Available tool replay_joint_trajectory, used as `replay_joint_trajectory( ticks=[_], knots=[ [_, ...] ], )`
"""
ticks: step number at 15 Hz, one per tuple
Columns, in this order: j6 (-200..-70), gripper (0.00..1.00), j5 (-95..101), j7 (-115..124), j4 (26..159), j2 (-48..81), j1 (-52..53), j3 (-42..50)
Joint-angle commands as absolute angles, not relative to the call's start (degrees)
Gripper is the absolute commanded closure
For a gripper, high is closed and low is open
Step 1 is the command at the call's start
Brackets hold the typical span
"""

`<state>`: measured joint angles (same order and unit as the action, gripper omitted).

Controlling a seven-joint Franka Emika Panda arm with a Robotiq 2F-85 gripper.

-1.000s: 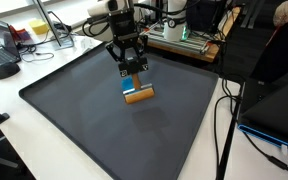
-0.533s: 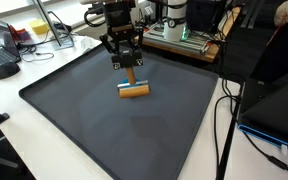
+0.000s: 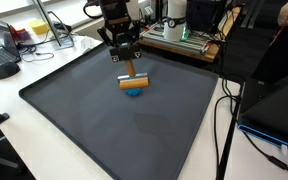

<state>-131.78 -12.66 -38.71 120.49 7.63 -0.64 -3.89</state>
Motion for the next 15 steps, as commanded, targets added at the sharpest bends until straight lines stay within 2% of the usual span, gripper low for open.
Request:
replay_joint_trajectory(
  ticks=[1, 6, 7, 10, 15],
  knots=[
    [-131.5, 0.53, -12.5, -38.6, 120.1, 7.6, -0.7, -3.9],
    [-131.5, 0.53, -12.5, -38.6, 120.2, 8.5, -0.7, -4.0],
    [-131.5, 0.78, -12.5, -38.6, 120.2, 8.5, -0.7, -4.0],
    [-128.0, 0.78, -6.9, -33.2, 116.1, 9.9, 0.3, -3.6],
    [-113.7, 0.78, -4.3, -29.5, 104.8, 14.2, 0.6, -4.4]
  ],
)
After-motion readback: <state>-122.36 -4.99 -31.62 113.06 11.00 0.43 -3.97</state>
